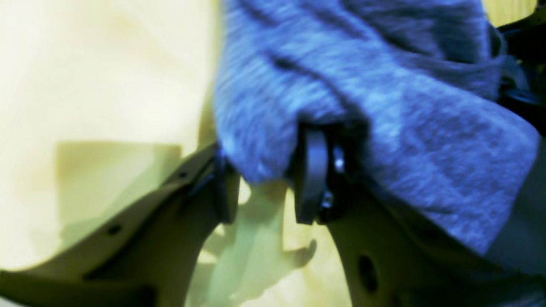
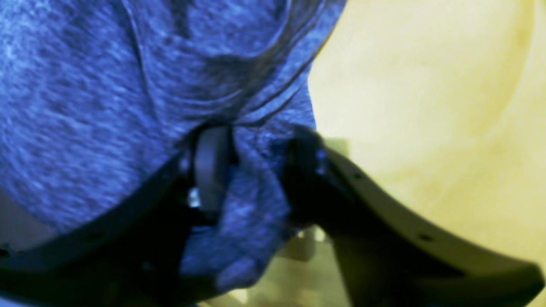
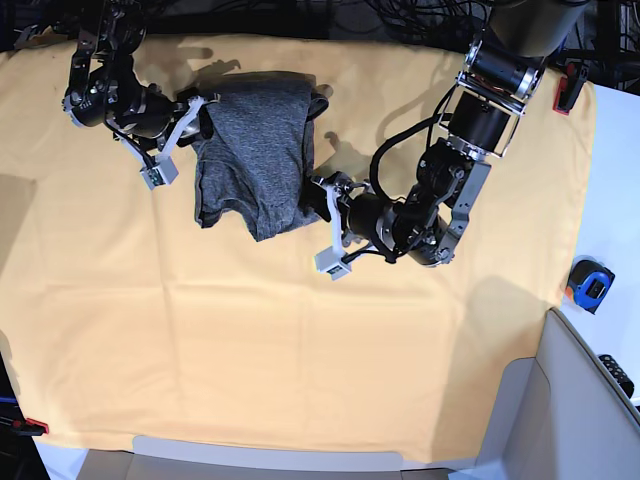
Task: Fold the T-shirt properly
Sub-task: 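Press the bundle's sides inward with both grippers to tidy it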
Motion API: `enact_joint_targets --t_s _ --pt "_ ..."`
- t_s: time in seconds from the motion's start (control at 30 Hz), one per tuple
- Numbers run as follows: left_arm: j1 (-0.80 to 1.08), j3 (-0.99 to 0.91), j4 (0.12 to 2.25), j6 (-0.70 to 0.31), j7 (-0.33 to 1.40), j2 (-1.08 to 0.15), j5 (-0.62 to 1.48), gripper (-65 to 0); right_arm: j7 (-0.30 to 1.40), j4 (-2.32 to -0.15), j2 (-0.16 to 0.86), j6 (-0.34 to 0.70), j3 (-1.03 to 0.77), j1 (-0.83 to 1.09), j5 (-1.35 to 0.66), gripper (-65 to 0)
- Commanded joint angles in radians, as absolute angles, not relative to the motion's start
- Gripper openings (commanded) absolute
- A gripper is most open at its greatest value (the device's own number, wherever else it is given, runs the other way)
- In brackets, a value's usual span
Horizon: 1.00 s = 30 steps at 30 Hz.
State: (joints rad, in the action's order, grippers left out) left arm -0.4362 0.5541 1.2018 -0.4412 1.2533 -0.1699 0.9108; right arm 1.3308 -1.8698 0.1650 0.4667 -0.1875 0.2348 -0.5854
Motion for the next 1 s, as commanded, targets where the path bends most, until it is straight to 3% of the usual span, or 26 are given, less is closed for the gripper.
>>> enact_joint_targets --t_s 0.0,0.13,0.43,0.53,0.63,0.97 --pt "-0.475 0.542 1.216 -0.443 1.242 -0.168 0.921 -44.1 1.325 -1.89 0.176 0.469 -0.193 0.229 -0.599 -35.7" --pt "-0.469 0.432 1.254 -0.443 1.251 -0.168 0.921 -44.1 1.323 -1.897 0.188 0.469 -0.249 0.228 -0.599 -35.1" --pt "-0.387 0.217 1.563 -0.446 1.307 -0.202 0.924 -44.9 1.326 -1.957 0.182 0.472 -0.409 0.173 -0.601 -35.8" --pt "-0.314 0.217 1.635 -0.447 1.316 -0.203 0.926 -52.8 1.326 -1.96 0.182 0.476 -0.409 0.151 -0.619 -45.1" --pt "-0.205 0.219 1.721 -0.449 1.316 -0.203 0.926 -65.0 1.326 -1.959 0.182 0.476 -0.409 0.134 -0.691 -64.7" --pt "0.012 0.248 1.89 -0.449 1.316 -0.162 0.926 -65.0 1.33 -1.926 0.18 0.478 -0.357 0.074 -0.889 -65.0"
